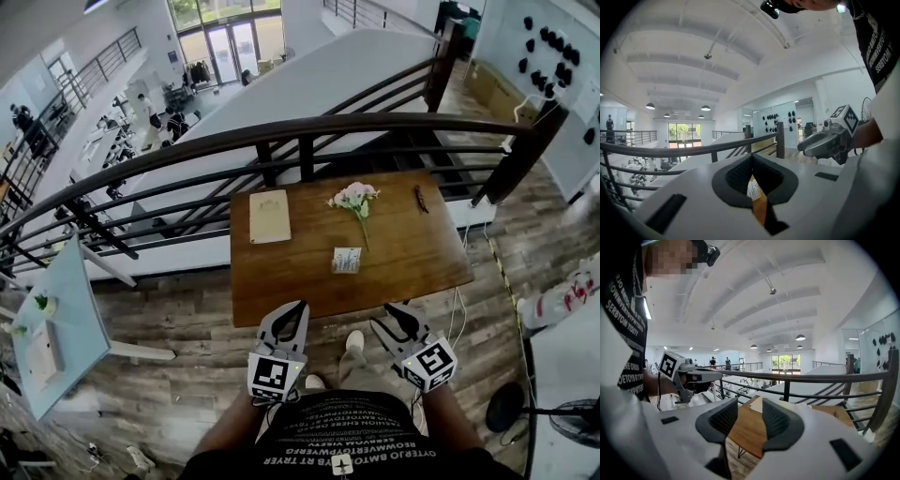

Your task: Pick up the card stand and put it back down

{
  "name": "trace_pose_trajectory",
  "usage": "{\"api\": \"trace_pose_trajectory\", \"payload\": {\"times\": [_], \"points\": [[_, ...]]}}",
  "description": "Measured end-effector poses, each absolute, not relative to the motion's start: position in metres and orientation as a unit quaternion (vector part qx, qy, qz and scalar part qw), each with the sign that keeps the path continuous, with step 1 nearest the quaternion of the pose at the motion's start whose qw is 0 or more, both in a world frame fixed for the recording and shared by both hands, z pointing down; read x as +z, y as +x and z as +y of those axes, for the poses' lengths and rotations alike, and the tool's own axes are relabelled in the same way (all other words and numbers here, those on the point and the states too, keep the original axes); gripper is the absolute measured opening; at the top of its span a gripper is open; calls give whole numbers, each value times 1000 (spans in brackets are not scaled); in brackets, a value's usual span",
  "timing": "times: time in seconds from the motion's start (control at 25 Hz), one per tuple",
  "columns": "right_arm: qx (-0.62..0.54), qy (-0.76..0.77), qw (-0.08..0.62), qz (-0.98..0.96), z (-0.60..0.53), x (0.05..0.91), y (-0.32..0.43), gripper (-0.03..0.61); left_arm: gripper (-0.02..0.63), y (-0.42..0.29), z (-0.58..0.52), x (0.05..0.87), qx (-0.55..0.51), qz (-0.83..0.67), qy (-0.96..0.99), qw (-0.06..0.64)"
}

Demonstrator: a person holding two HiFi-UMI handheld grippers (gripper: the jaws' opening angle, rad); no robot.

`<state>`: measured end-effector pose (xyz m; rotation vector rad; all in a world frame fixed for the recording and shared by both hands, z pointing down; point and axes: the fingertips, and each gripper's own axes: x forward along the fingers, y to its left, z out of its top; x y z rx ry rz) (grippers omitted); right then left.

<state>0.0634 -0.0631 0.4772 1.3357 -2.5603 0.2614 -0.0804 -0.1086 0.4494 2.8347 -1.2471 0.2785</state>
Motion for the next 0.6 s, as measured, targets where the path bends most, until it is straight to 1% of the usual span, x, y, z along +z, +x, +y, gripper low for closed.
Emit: {"api": "trace_pose_trajectory", "payload": {"times": [0.44, 0.6], "points": [[105, 426, 130, -889, -121, 498, 79, 150, 23, -63, -151, 456, 101, -432, 896, 29], [110, 414, 133, -894, -148, 506, 79, 150, 23, -64, -168, 465, 102, -444, 889, 44]]}}
